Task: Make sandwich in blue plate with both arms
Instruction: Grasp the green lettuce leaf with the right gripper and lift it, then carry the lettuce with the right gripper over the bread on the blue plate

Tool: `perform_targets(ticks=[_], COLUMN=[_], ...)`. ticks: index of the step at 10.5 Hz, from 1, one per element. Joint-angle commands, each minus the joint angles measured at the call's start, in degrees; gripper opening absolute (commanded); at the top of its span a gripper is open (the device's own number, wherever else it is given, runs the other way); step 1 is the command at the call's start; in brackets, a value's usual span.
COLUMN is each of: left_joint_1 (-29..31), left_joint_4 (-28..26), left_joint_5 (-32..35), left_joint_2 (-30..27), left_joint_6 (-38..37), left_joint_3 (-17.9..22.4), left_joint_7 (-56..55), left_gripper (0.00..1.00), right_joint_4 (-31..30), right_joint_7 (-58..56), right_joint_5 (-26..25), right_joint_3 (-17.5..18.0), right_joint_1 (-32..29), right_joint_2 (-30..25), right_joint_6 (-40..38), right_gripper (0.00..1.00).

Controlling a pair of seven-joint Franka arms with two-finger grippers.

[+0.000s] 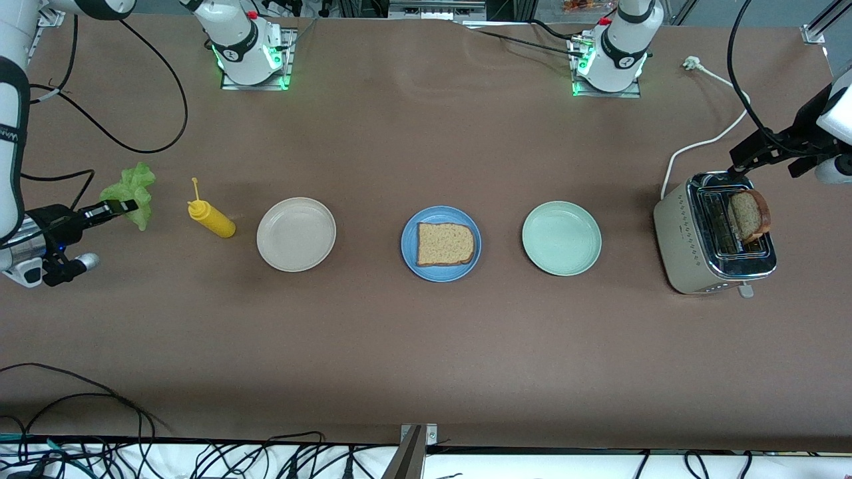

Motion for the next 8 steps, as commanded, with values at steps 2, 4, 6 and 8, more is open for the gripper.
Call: perform_targets(ticks=[2, 4, 6, 8], left_joint_1=[0.28, 0.45, 0.37, 0.45], left_joint_4=[1.9, 1.9, 1.9, 1.9], left_joint_5=[-0.37, -0.46, -0.37, -0.37], left_joint_2=[1.07, 1.16, 1.16, 1.16], left_joint_6=[-0.97, -1.06, -1.06, -1.06], left_joint_3=[-0.03, -0.03, -0.03, -0.03], left_joint_7=[0.32, 0.32, 0.32, 0.32], left_gripper=[1.0, 1.0, 1.0, 1.0], right_joint_4=[0.4, 0.4, 0.23, -0.3], right_joint_7=[17.49, 29.01, 40.0, 48.0], right_joint_5=[2.58, 9.41, 12.09, 12.09], right_joint_3=[4.45, 9.72, 12.46, 12.64], right_joint_1=[5.25, 5.26, 8.05, 14.11], right_joint_2=[-4.69, -4.7, -4.26, -3.64], right_joint_6=[-2.29, -1.24, 4.97, 13.84], right_gripper=[0.0, 0.0, 0.0, 0.0])
